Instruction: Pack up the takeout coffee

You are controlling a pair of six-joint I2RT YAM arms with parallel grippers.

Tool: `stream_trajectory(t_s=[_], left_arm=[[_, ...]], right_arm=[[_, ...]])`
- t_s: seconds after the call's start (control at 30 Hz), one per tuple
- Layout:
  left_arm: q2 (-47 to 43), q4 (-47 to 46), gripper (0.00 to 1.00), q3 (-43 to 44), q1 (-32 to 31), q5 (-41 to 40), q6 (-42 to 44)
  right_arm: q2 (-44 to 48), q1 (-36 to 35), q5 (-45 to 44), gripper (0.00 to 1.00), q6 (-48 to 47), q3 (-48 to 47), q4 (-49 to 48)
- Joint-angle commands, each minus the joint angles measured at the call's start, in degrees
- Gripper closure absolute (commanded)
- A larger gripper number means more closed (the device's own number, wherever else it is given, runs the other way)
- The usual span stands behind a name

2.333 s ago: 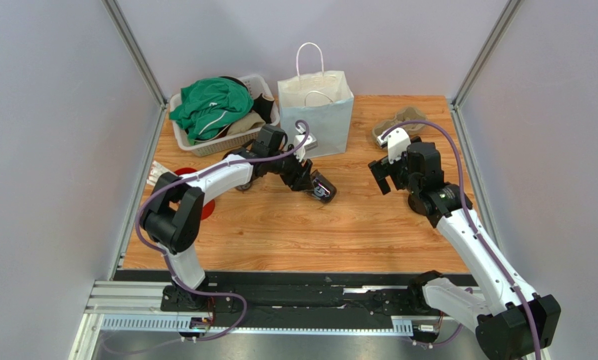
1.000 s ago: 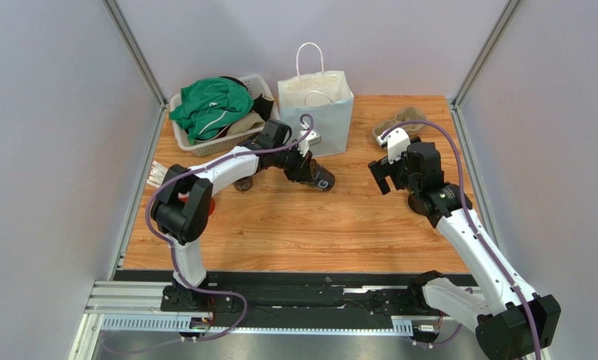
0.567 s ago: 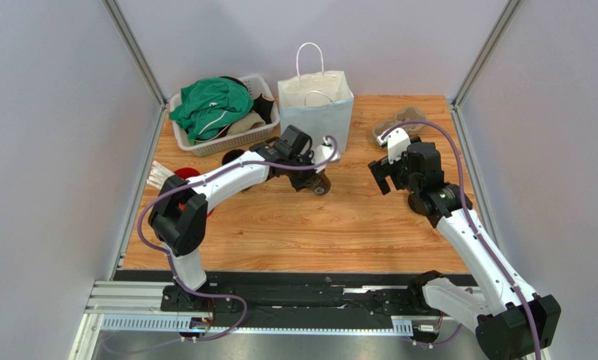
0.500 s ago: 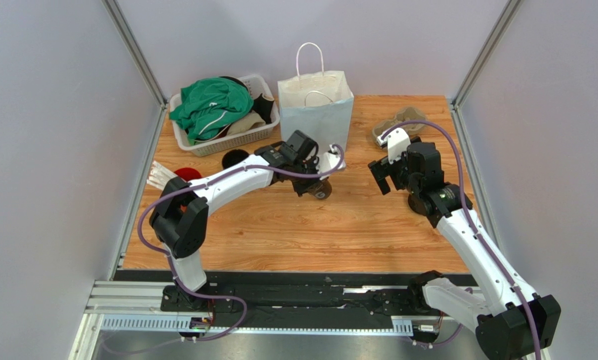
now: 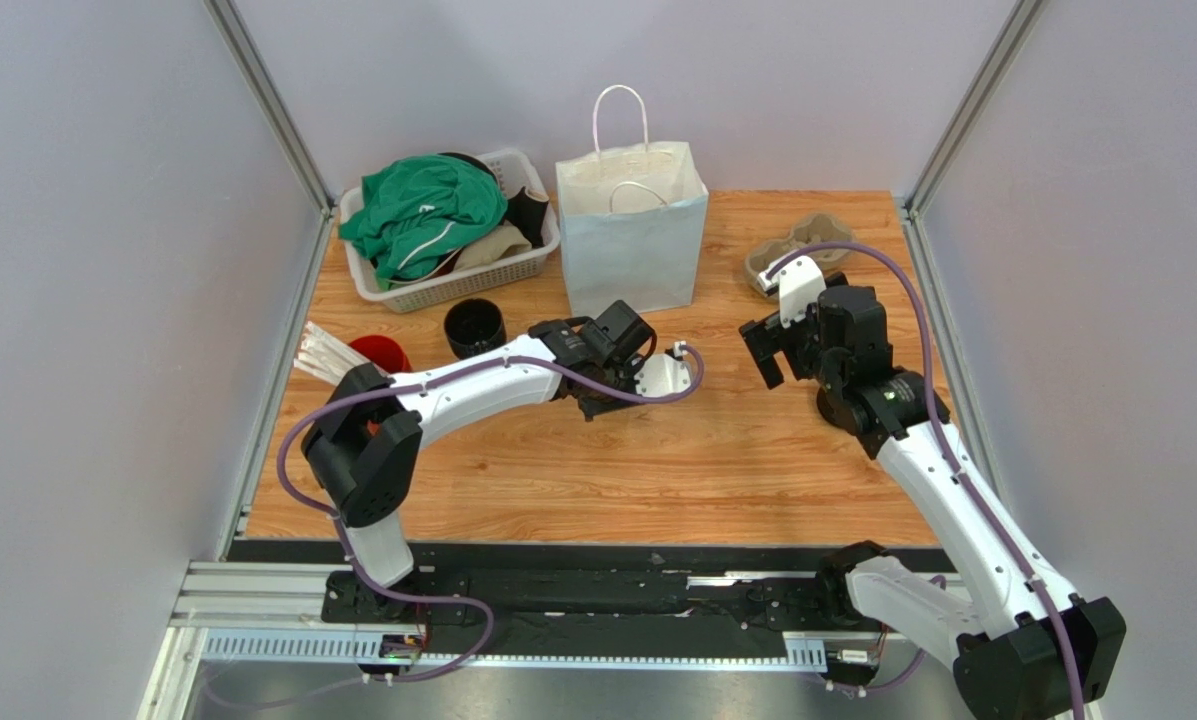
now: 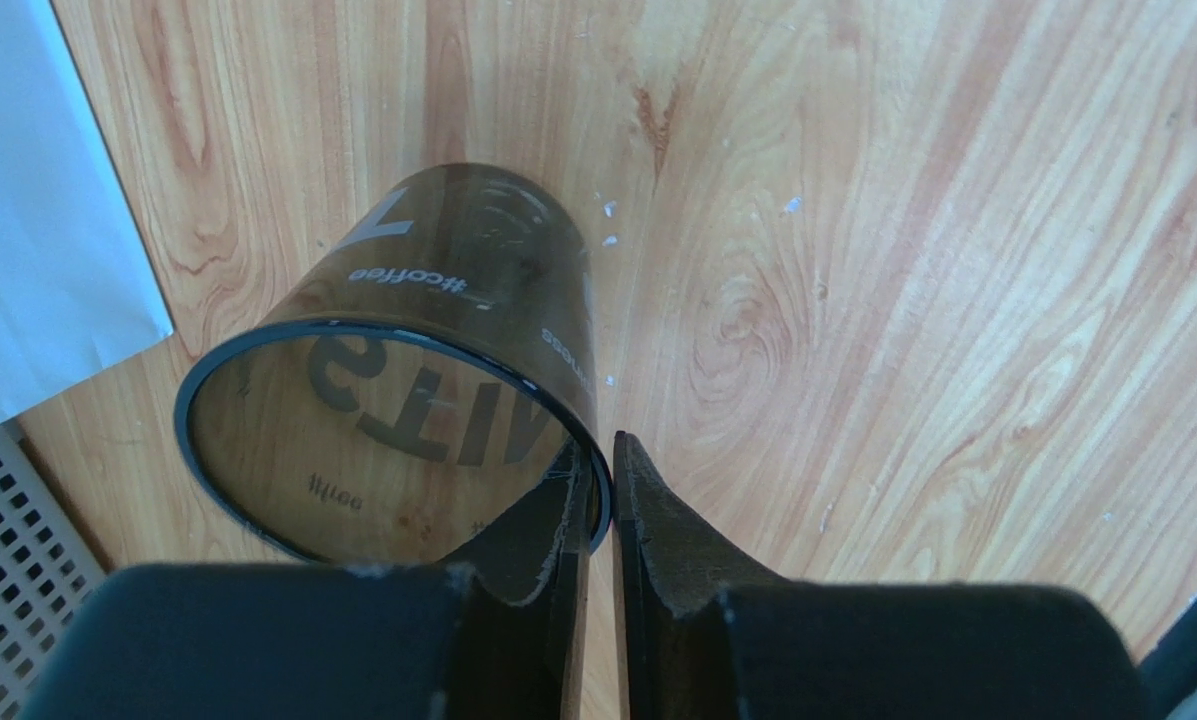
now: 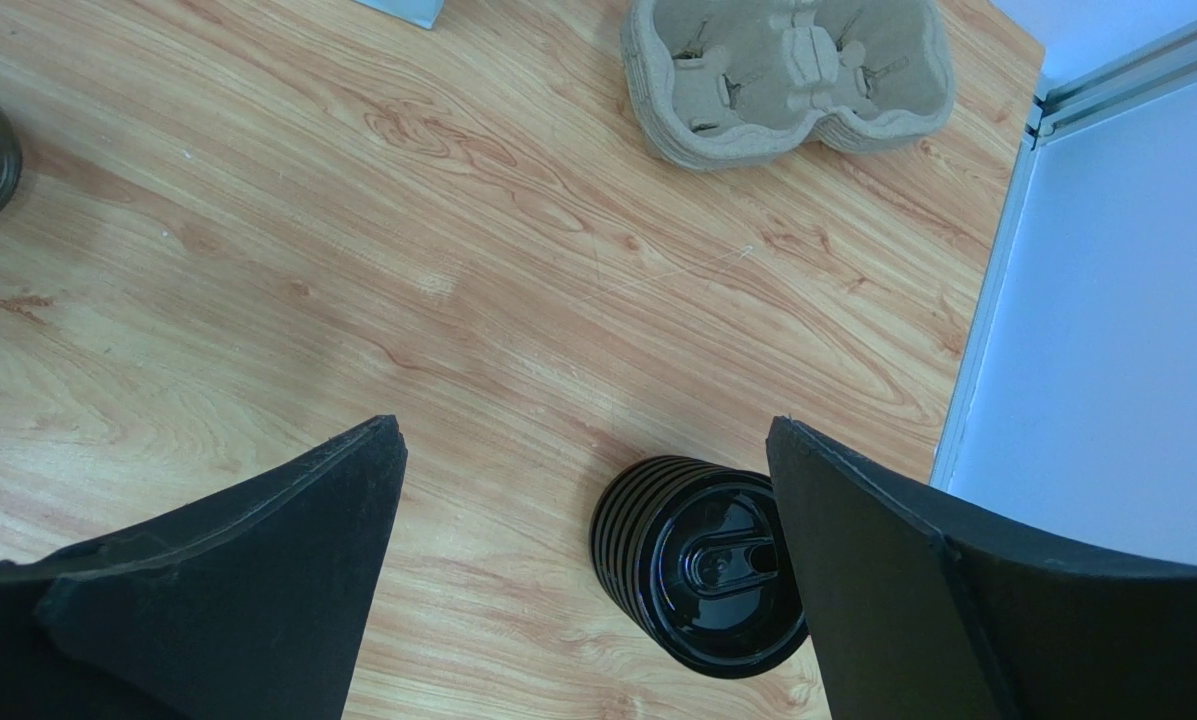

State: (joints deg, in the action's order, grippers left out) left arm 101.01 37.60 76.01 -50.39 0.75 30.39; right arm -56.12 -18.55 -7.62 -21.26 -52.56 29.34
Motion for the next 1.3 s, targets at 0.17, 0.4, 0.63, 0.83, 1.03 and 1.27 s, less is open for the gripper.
stream_trajectory(t_s=[0.17,0.4,0.63,0.83,1.03,1.27], left_arm=[[-6.1,4.8,0.83,1.5,-0.8,0.7,0.8],[-5.5,5.5,0.79,0.7,-3.4,-0.7,1.1],[-4.9,5.3,0.78,0.7,-4.5,-0.6,0.5],[-7.1,3.8,0.64,0.8,-4.5,-2.4,0.2],[-11.2,2.1,0.37,1.2,-4.2,-3.8,-0.2],[-18.9,2.6,0.05,1.1,4.0,0.5,-3.0]], right_arm=[[1.4,0.1,-1.0,0.02,-0.3,-1.8,-1.7],[1.7,0.1,-0.9,0.02,-0.3,-1.8,-1.6],[2.2,0.1,-1.1,0.02,-0.5,-1.7,-1.8],[2.2,0.0,-1.2,0.02,-0.5,-1.7,-1.7],[2.2,0.2,-1.7,0.01,-0.4,-2.4,-1.2],[1.0,5.9,-4.8,0.01,-3.4,-5.8,7.7]])
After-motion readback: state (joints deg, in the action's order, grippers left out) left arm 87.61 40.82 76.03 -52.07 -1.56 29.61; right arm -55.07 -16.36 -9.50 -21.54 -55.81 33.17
